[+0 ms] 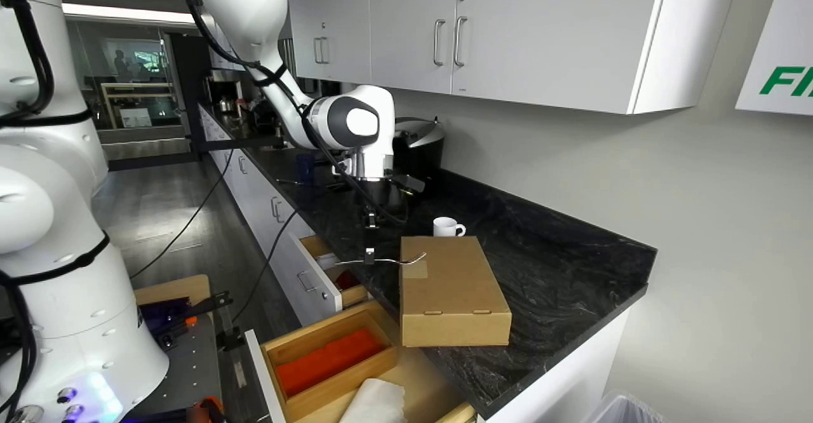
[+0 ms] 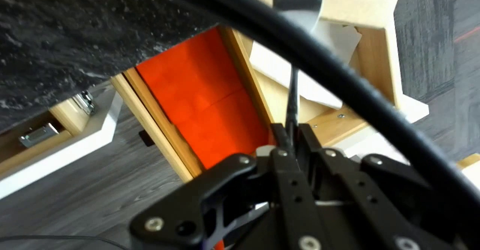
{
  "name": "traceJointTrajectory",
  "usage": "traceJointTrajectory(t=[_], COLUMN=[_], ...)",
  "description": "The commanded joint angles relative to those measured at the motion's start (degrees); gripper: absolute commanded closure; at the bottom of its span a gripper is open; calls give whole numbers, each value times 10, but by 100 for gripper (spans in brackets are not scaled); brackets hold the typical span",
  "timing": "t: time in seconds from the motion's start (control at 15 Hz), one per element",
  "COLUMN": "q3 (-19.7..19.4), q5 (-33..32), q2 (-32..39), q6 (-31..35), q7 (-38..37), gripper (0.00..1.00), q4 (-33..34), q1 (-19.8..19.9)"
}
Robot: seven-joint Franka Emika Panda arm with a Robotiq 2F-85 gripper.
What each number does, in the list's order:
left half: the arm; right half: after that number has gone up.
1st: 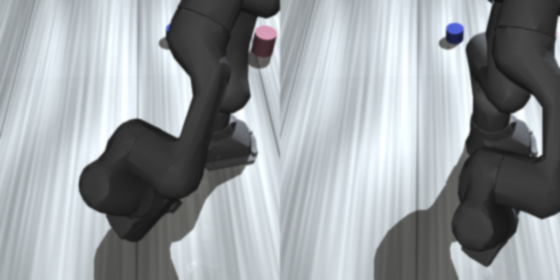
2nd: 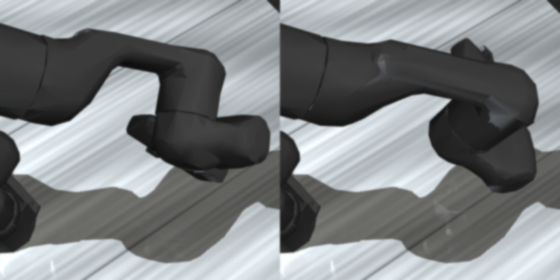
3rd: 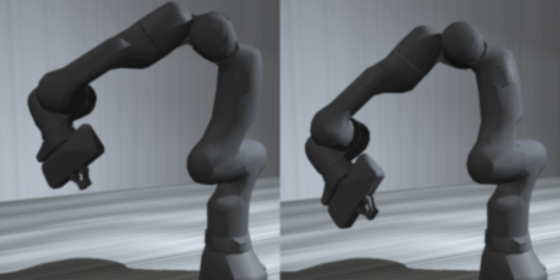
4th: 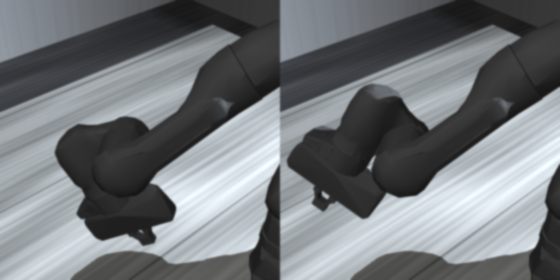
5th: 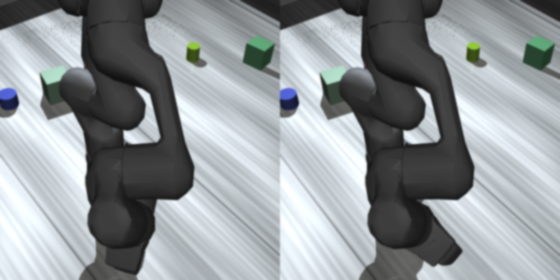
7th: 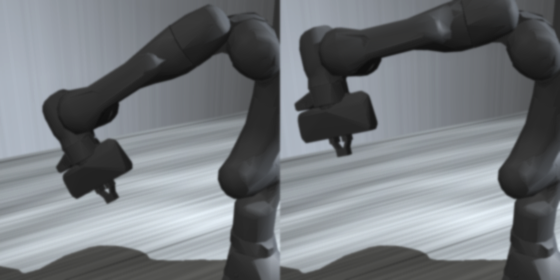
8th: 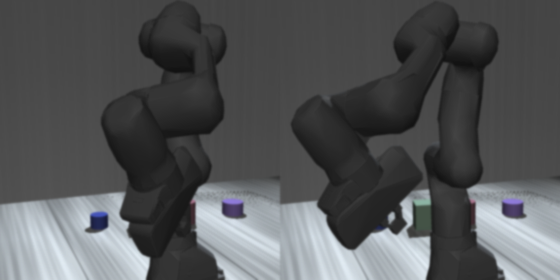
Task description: Pick the fork and put it in the drawer
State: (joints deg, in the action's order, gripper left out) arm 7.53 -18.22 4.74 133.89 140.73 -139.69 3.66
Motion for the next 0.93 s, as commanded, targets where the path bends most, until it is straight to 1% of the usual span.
traceJointTrajectory(t=[0.0,0.2,0.27,0.47,0.67,0.87], q3=[-19,-26,-22,-17,-10,-6], q5=[-34,-47,-59,-71,-67,-60], q2=[-60,-77,-70,-63,-58,-58], q6=[18,22,30,42,52,60], q7=[71,105,89,84,84,84], gripper=[96,96,96,96,96,96], q4=[-59,-83,-91,-108,-125,-135], q1=[-20,-28,-36,-51,-71,-83])
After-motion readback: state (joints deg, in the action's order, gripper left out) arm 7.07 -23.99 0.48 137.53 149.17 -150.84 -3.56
